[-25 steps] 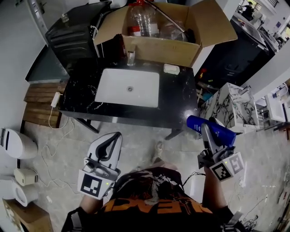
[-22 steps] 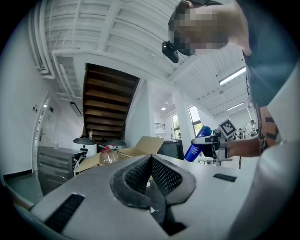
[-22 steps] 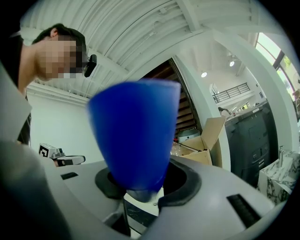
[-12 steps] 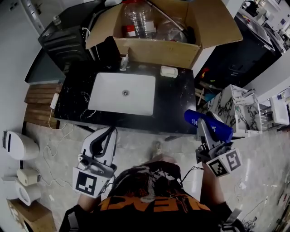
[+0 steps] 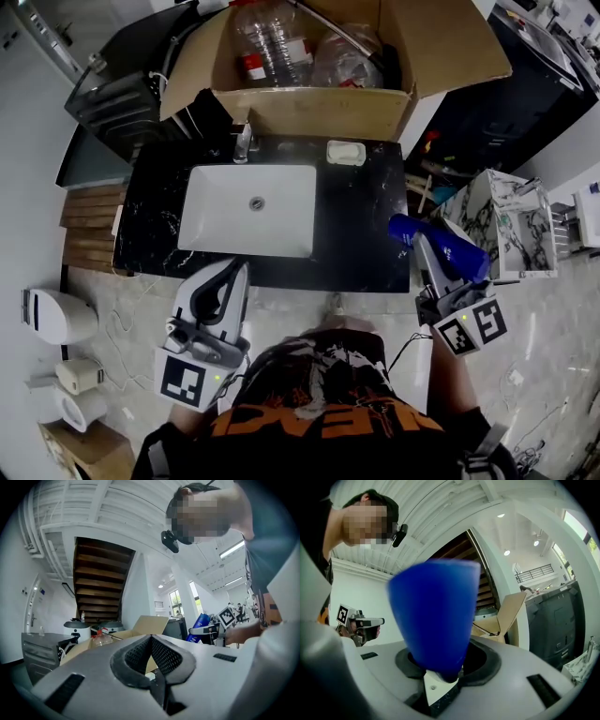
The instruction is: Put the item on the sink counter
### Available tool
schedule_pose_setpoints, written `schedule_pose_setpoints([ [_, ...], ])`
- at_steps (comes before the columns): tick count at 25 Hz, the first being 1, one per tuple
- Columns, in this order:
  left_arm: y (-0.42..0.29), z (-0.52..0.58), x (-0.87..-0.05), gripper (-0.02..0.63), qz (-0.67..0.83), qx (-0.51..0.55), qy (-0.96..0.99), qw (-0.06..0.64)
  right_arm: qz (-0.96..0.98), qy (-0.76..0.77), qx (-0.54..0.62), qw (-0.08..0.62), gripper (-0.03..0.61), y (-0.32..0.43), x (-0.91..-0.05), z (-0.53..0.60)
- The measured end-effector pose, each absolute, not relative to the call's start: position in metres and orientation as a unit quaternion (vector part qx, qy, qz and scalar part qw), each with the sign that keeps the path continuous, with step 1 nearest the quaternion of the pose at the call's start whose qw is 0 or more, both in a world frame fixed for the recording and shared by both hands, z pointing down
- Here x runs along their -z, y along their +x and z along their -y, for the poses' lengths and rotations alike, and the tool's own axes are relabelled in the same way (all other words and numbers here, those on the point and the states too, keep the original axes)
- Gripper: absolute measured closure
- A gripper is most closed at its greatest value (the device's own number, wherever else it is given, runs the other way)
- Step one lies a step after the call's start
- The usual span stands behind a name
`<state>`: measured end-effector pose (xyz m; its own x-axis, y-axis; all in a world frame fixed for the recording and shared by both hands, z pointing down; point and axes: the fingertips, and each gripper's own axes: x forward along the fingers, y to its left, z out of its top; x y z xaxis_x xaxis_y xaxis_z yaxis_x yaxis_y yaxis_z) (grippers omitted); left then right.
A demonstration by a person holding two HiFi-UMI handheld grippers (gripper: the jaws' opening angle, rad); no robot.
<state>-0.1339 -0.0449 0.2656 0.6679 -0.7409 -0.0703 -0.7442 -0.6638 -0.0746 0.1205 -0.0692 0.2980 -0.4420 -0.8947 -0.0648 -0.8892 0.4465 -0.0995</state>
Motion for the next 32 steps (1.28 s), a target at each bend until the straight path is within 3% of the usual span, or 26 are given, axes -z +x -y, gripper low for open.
schedule_pose_setpoints([
  [32, -0.047, 0.17, -0.309, 0.598, -0.461, 0.017, -0.887, 0.015, -0.878, -0.475, 0.05, -0.002, 0.416, 0.192, -0.364, 0.228],
])
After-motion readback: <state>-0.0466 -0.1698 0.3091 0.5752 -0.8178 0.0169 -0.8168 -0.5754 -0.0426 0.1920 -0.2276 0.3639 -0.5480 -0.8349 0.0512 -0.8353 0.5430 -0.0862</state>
